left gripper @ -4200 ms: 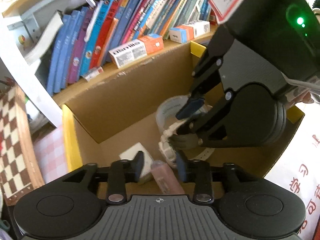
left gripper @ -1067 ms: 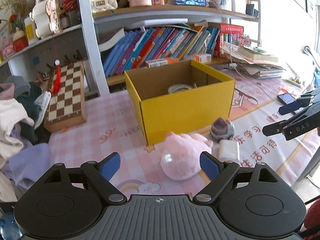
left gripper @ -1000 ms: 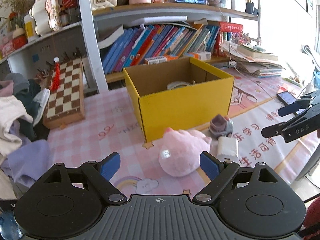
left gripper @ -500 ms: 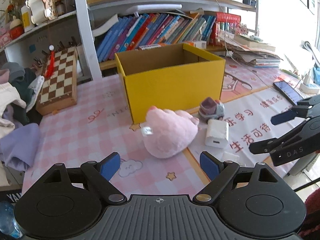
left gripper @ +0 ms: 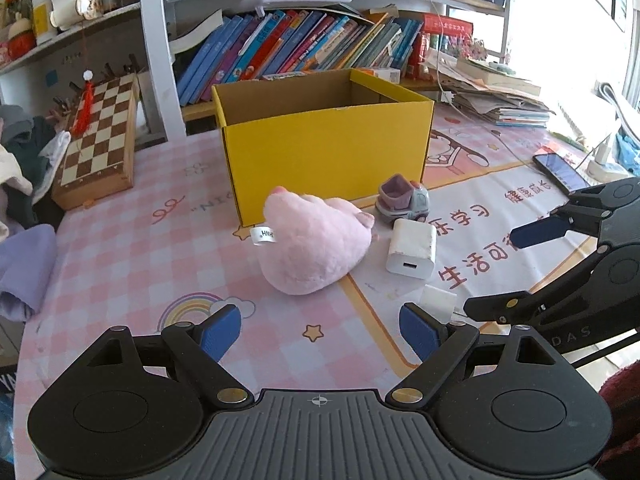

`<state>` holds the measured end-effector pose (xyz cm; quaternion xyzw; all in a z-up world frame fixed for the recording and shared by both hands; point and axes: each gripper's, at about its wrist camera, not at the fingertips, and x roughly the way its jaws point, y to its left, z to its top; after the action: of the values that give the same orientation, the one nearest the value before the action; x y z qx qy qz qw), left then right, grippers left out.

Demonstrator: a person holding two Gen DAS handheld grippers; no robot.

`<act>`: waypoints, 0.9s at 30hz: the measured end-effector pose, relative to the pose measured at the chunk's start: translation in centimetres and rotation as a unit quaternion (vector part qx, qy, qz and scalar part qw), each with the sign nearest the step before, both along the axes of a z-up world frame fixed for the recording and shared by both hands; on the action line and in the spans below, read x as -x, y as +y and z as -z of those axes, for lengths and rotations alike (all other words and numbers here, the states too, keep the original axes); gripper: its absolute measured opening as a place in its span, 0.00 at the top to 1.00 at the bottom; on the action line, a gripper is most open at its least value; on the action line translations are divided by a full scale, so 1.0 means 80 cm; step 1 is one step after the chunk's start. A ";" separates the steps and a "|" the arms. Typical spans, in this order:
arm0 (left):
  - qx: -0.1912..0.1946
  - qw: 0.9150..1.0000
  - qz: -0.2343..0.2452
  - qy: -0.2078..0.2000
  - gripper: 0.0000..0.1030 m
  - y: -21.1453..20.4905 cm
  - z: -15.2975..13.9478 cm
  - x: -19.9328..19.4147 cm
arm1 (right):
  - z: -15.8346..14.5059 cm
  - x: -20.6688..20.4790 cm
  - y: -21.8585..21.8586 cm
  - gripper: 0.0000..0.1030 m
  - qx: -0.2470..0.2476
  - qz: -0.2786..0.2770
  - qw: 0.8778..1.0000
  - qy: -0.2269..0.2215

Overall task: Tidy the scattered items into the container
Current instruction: 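Reach the left tool to the pink plush pig while the right tool reaches the small white plug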

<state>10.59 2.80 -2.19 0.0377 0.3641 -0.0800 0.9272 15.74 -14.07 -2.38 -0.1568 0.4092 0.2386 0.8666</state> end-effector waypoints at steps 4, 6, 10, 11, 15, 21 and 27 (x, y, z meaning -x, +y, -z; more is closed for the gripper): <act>0.009 1.000 0.000 -0.004 0.16 0.000 -0.001 -0.002 | 0.001 -0.002 0.001 0.43 -0.002 -0.008 1.000 0.002; 0.015 1.000 0.001 -0.003 0.17 0.000 -0.001 -0.003 | 0.002 -0.004 0.001 0.54 -0.005 -0.010 1.000 0.004; 0.012 1.000 -0.002 0.004 0.17 -0.003 0.002 -0.008 | 0.003 -0.011 -0.002 0.58 -0.014 -0.010 1.000 0.012; 0.012 1.000 -0.002 0.006 0.17 -0.004 0.003 -0.009 | 0.004 -0.013 -0.002 0.57 -0.015 -0.012 1.000 0.015; 0.008 1.000 -0.004 0.010 0.17 -0.007 0.005 -0.013 | 0.008 -0.018 0.004 0.56 -0.016 -0.035 0.999 0.028; 0.000 1.000 -0.008 0.018 0.17 -0.008 0.008 -0.016 | 0.017 -0.024 0.019 0.56 -0.016 -0.070 0.996 0.047; -0.014 0.999 -0.012 0.027 0.17 -0.007 0.009 -0.015 | 0.028 -0.036 0.031 0.58 -0.015 -0.081 0.994 0.066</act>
<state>11.82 2.20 -2.92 0.0443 0.3906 -0.0642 0.9172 18.59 -11.61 -4.65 -0.1602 0.4480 0.3236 0.8179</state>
